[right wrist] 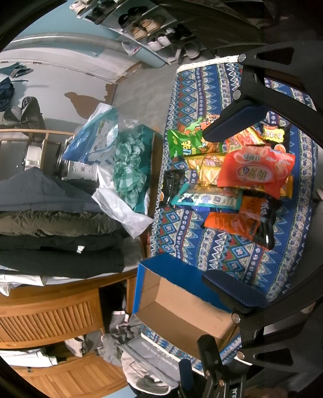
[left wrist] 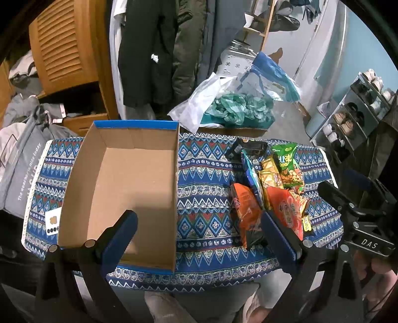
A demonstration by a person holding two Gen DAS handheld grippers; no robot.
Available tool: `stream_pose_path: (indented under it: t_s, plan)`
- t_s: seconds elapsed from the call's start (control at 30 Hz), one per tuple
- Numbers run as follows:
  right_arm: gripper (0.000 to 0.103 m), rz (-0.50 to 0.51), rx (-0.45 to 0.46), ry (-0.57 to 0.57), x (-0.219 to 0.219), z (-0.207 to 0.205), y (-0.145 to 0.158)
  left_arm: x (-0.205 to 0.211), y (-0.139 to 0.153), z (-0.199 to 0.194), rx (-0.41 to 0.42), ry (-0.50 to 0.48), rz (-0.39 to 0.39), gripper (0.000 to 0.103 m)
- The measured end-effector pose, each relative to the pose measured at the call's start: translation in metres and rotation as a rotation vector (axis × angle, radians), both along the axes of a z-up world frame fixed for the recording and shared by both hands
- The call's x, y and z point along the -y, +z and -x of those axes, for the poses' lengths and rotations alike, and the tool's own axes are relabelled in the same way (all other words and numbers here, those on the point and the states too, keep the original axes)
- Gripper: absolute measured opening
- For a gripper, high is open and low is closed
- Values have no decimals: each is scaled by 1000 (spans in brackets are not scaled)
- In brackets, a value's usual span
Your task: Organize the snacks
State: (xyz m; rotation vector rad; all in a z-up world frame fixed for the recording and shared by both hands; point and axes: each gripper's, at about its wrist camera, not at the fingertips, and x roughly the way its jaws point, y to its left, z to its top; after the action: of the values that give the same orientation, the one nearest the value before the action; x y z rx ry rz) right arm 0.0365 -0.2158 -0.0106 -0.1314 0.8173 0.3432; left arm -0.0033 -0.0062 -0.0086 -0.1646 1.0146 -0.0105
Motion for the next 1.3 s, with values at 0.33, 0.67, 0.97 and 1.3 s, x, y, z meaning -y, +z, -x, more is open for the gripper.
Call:
stream_pose_path:
  t_s: [0.33,0.67,0.97,1.3]
  plan:
    - [100,1,0,-1,0,1,0,0,0,0,1,0,0,100]
    - [100,1,-2,-1,1,0,0,1,-2,0,-4,0,-1,100]
    - [100,1,-2,-1,1,-1,1,3,-3,0,-7,0,-4,100]
    - [100,-7,-49,-45,23,-8,-15,10,-19,-15,-57,11,-15,100]
